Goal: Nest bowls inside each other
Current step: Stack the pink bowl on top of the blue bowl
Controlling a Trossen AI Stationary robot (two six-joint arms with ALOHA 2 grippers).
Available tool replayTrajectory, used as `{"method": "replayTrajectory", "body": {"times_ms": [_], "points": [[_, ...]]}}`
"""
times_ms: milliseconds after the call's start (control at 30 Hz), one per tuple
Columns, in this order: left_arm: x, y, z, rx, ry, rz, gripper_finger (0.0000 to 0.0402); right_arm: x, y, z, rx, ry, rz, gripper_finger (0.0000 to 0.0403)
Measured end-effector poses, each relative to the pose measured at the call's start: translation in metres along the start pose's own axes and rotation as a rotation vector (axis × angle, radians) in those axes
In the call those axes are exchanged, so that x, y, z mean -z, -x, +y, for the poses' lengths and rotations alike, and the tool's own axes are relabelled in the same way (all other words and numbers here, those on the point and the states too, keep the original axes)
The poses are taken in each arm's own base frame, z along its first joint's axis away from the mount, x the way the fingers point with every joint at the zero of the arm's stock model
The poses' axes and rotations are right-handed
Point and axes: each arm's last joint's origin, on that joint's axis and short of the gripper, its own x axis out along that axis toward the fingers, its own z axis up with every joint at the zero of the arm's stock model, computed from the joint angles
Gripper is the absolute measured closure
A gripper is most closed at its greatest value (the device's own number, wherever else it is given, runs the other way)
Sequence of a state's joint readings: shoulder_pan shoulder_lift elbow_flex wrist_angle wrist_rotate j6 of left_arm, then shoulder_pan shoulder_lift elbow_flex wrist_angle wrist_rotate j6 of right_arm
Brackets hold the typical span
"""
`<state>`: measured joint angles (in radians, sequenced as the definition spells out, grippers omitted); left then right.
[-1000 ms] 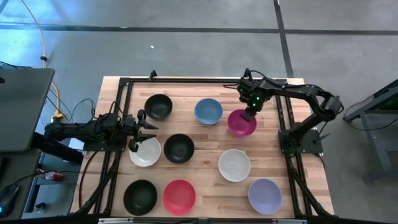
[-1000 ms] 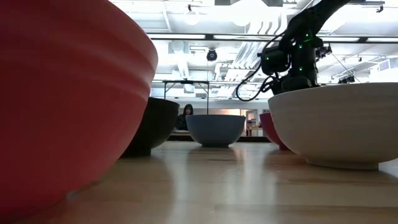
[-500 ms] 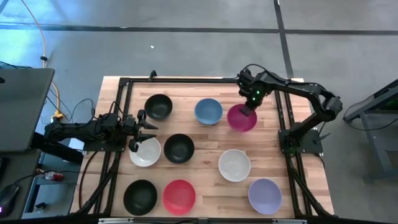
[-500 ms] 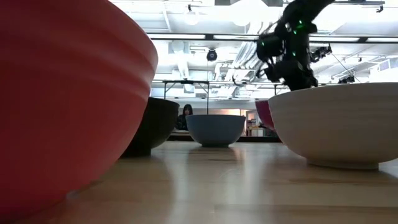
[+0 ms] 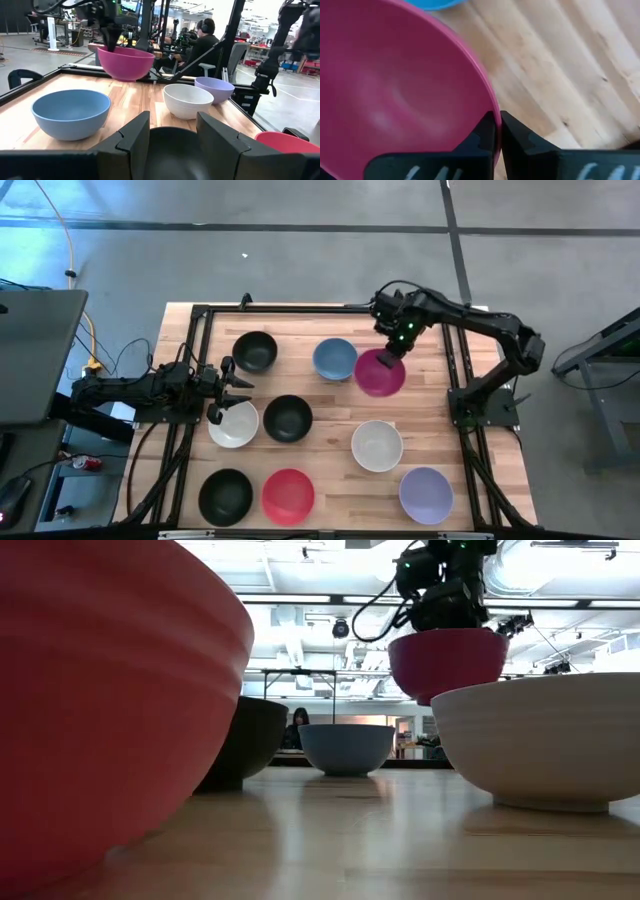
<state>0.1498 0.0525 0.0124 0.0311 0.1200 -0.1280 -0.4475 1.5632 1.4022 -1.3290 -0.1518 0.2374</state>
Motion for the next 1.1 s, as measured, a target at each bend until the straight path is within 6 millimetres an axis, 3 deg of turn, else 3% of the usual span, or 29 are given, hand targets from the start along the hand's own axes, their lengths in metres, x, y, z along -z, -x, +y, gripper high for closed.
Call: {"method": "replayTrajectory", "body": {"times_ms": [267, 633, 767, 933, 1100], "points": [[0.000, 0.000, 0.000, -0.001, 0.009, 0.000, 0.0252, -0.024, -0.013, 0.053, -0.071, 0.096, 0.018, 0.0403], [0.000, 0.001, 0.006, -0.217, -0.043, 0.122, 0.0252, -0.094, -0.007, 0.134, -0.114, 0.309, -0.037, 0.0403], [-0.001, 0.004, 0.009, -0.330, -0.060, 0.163, 0.0252, -0.114, -0.019, 0.150, -0.122, 0.346, -0.038, 0.0403], [-0.008, 0.011, 0.011, -0.482, -0.076, 0.182, 0.0242, -0.116, -0.049, 0.152, -0.197, 0.345, 0.010, 0.0403], [-0.011, 0.018, 0.018, -0.801, -0.019, 0.102, 0.0222, -0.121, -0.048, 0.156, -0.193, 0.362, -0.061, 0.0403]]}}
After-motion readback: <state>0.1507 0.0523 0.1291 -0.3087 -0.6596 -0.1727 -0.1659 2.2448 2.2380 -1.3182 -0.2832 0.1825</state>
